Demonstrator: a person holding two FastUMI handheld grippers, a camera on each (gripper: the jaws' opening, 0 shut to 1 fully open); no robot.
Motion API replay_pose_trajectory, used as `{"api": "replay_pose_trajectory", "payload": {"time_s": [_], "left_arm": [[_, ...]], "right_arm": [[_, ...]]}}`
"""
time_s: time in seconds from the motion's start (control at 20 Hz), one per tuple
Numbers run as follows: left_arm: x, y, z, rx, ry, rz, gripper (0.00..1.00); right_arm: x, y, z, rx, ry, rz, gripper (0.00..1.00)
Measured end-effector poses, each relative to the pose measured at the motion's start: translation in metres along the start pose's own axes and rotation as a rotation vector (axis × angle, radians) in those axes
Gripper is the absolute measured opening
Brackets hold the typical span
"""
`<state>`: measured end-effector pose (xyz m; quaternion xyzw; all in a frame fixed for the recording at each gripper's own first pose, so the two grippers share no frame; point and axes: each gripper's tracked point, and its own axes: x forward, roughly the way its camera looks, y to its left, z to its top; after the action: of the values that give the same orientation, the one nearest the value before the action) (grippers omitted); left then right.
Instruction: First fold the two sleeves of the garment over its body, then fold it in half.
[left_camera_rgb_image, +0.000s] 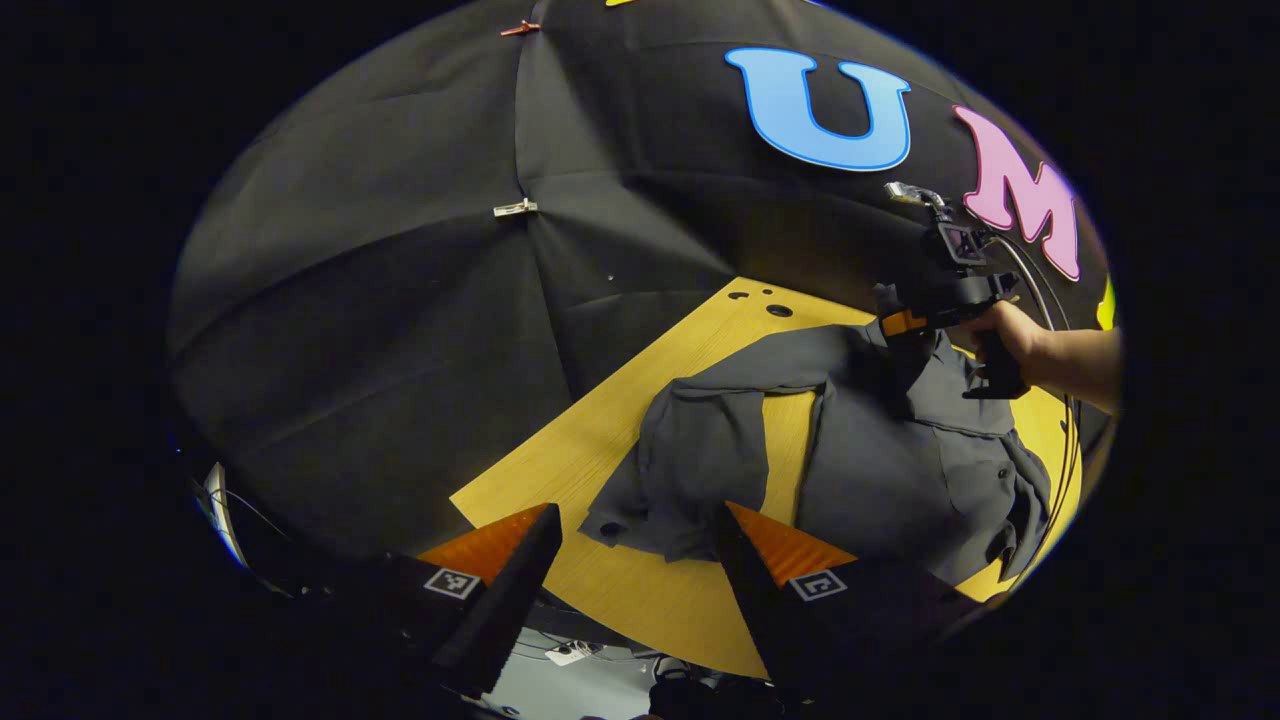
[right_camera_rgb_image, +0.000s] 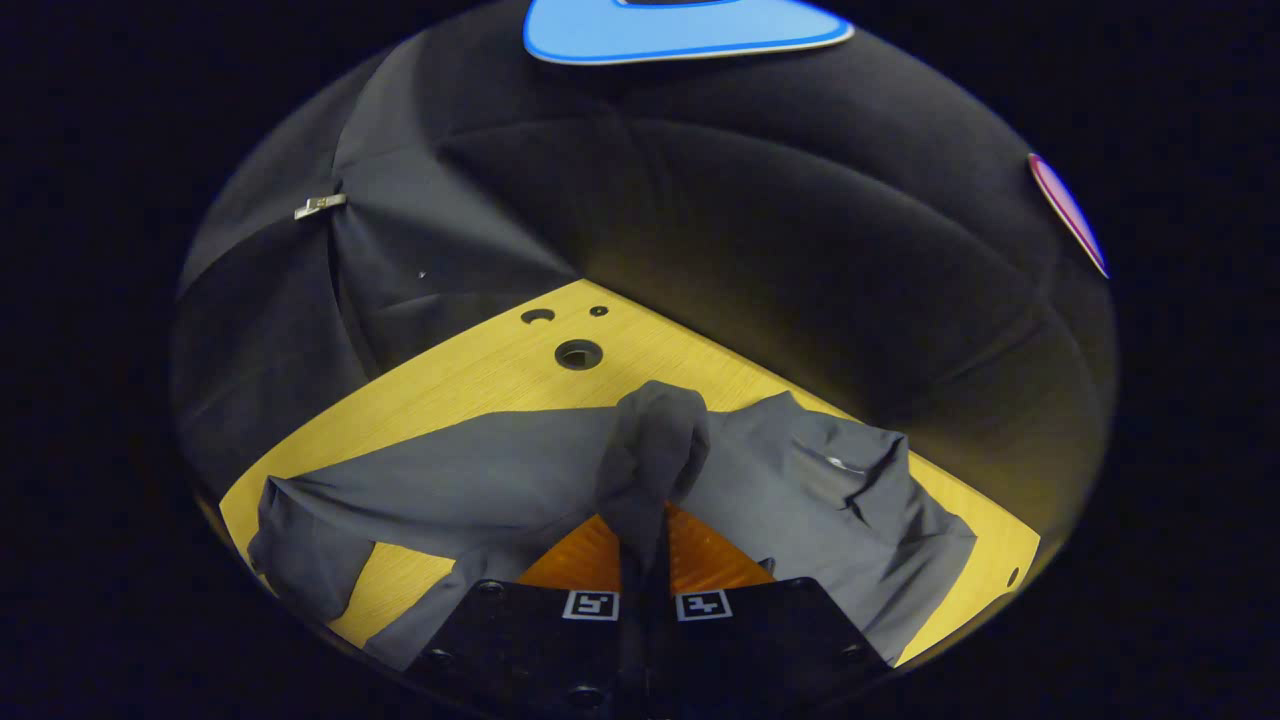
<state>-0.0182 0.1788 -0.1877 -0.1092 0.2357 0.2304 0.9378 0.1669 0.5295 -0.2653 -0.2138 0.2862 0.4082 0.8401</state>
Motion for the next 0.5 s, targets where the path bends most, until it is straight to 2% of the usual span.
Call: {"api": "replay_pose_trajectory", "payload": {"time_s": [0.1,0.2,0.3,0.4,0.5], "left_arm": [[-0.001,-0.001,-0.003,-0.01,0.001,-0.001,0.96],[-0.003,-0.005,-0.011,-0.023,0.013,-0.008,0.96],[-0.002,-0.006,-0.013,-0.024,0.016,-0.016,0.96],[0.0,-0.006,-0.009,-0.022,0.001,-0.025,0.96],[0.005,-0.005,-0.007,-0.029,-0.005,-0.027,0.96]], "right_arm": [[0.011,0.008,-0.007,0.014,0.021,0.003,0.07],[0.016,0.017,-0.011,0.047,0.041,0.02,0.16],[0.009,0.033,-0.011,0.049,0.039,0.084,0.3],[-0.001,0.034,-0.008,0.043,0.022,0.097,0.56],[-0.023,0.034,-0.002,0.086,-0.002,0.106,0.82]]}}
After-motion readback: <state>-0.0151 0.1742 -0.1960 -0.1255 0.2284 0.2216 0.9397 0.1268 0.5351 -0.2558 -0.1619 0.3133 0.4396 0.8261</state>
